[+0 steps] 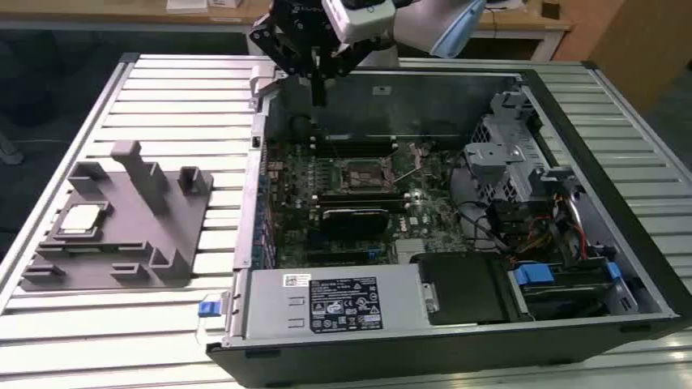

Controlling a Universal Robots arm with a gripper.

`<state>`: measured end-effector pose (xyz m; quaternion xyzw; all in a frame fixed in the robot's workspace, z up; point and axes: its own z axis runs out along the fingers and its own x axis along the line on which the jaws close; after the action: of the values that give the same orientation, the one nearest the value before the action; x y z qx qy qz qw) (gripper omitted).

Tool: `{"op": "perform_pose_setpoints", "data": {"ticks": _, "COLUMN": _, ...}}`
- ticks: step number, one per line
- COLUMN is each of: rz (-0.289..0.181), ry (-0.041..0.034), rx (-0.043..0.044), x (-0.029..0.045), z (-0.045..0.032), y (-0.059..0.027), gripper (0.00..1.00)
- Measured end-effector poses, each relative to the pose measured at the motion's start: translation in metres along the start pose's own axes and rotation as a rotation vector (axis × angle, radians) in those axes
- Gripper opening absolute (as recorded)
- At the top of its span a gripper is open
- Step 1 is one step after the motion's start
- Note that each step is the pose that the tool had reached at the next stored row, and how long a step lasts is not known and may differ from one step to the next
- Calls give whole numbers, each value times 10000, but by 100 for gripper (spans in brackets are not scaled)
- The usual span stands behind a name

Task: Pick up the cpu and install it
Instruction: 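Reach for the cpu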

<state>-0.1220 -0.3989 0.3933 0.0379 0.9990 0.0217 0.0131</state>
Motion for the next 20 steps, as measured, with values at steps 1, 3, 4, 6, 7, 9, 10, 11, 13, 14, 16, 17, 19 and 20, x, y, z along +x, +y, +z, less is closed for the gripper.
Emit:
{"op": "perform_pose_setpoints", "data": {"ticks": 1, "rz": 0, "ry": 0, "rx": -1, "x": 0, "z": 0, "y": 0, "gripper": 11}}
{"op": "perform_pose_setpoints", "data": {"ticks": 3, "rz": 0, "ry": 0, "rx": 0, "x": 0, "z": 0, "y": 0, "gripper": 11}}
{"op": "perform_pose_setpoints", "data": {"ticks": 4, "rz": 1, "ry": 0, "rx": 0, "x": 1, "z": 0, "y": 0, "gripper": 11}}
{"op": "perform_pose_setpoints", "data": {"ticks": 6, "rz": 0, "ry": 0, "rx": 1, "x": 4, "z": 0, "y": 0, "gripper": 11}}
{"op": "perform_pose_setpoints", "data": {"ticks": 7, "rz": 1, "ry": 0, "rx": 1, "x": 8, "z": 0, "y": -1, "gripper": 11}}
{"op": "perform_pose_setpoints", "data": {"ticks": 9, "rz": 0, "ry": -1, "rx": -1, "x": 18, "z": 0, "y": -2, "gripper": 11}}
{"op": "perform_pose_setpoints", "data": {"ticks": 10, "rz": 0, "ry": 0, "rx": 0, "x": 25, "z": -1, "y": -2, "gripper": 11}}
{"op": "perform_pose_setpoints", "data": {"ticks": 11, "rz": 0, "ry": -1, "rx": 0, "x": 34, "z": -1, "y": -3, "gripper": 11}}
{"op": "perform_pose_setpoints", "data": {"ticks": 13, "rz": 0, "ry": 0, "rx": 0, "x": 52, "z": -2, "y": -4, "gripper": 11}}
{"op": "perform_pose_setpoints", "data": {"ticks": 14, "rz": -1, "ry": 0, "rx": 0, "x": 61, "z": -2, "y": -5, "gripper": 11}}
{"op": "perform_pose_setpoints", "data": {"ticks": 16, "rz": -1, "ry": 0, "rx": 0, "x": 82, "z": -3, "y": -6, "gripper": 11}}
{"op": "perform_pose_setpoints", "data": {"ticks": 17, "rz": -1, "ry": 0, "rx": 0, "x": 94, "z": -3, "y": -7, "gripper": 11}}
{"op": "perform_pose_setpoints", "data": {"ticks": 19, "rz": 0, "ry": -1, "rx": 0, "x": 122, "z": -3, "y": -9, "gripper": 11}}
{"op": "perform_pose_setpoints", "data": {"ticks": 20, "rz": 1, "ry": 0, "rx": 0, "x": 135, "z": -4, "y": -10, "gripper": 11}}
